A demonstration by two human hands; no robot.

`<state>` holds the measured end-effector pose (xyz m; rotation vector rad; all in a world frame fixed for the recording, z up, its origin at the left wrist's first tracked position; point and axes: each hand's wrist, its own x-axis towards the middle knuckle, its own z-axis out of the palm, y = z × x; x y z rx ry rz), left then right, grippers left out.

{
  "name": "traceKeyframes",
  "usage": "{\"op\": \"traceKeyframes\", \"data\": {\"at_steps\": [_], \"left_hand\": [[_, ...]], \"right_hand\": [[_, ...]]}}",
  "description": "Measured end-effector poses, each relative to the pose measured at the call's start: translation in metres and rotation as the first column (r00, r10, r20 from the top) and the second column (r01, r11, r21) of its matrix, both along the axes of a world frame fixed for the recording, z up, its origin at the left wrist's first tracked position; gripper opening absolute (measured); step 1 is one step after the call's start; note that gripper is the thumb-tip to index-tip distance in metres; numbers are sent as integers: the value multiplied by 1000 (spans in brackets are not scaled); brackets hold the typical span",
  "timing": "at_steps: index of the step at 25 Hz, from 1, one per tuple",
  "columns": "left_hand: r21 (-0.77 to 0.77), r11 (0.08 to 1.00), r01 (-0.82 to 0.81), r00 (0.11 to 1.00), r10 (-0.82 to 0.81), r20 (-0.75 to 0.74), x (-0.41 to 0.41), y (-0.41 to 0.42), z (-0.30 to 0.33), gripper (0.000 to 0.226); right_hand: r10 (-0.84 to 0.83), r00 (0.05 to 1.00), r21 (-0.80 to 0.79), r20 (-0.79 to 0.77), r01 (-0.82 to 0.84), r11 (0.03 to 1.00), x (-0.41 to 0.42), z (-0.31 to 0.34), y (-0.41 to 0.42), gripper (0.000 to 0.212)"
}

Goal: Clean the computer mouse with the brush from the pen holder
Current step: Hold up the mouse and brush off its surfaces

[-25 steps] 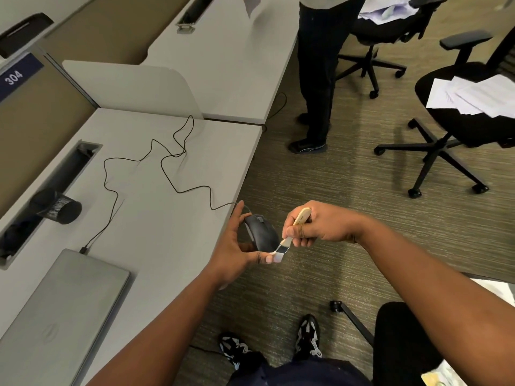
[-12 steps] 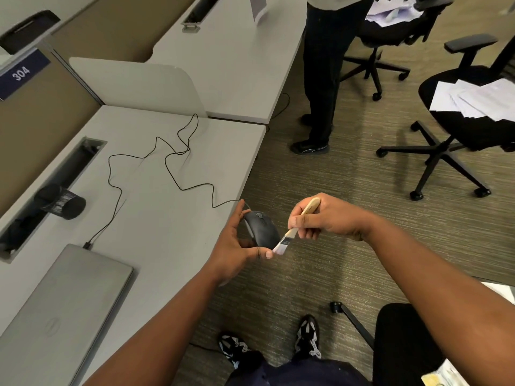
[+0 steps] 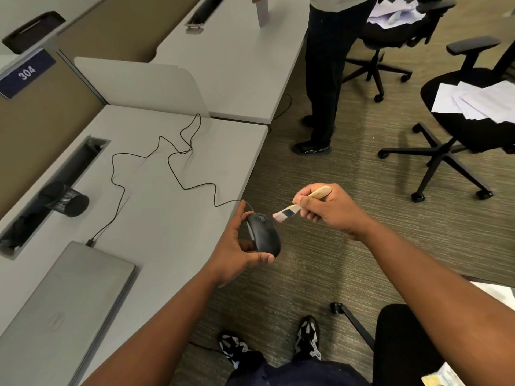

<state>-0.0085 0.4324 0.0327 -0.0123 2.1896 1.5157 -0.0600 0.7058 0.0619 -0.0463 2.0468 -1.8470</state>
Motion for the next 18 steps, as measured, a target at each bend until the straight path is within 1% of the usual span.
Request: {"op": "traceKeyframes", "data": {"at_steps": [1,3,6,9,11,13,15,16,18], "left_hand": [[6,1000,9,1000,-9,3,0,0,0,144],[13,1000,20,1000,-20,-2,0,0,0,144],[-19,999,41,999,-42,-34,-1,0,-1,143],[-5,999,40,999,-40,-35,1,-1,-3,143],[-4,999,46,998,-46,-32,1,0,-2,143],[3,998,59,998,-59,-26,1,1,-1,142],[29,998,64,998,-63,-14,2,3,1,138],[39,997,66,998,-65,-13,2,3,1,136],[47,997,63,998,-62,-20,1,3,1,136]], "right_hand": [[4,1000,-7,3,-4,1000,0,-1,0,8],[63,998,-18,32,-62,998,2,-2,0,9],[141,986,-42,87,-138,990,5,-6,-1,16],[89,992,15,93,-91,996,6,-11,-3,20],[42,997,37,72,-44,998,6,-14,-4,17],[-11,999,10,44,11,1000,7,-16,-5,16],[-27,1000,-21,14,28,999,8,-15,-6,18],[-7,1000,4,-9,7,1000,8,-13,-7,19],[97,993,122,-66,-88,989,9,-11,-9,20]]}}
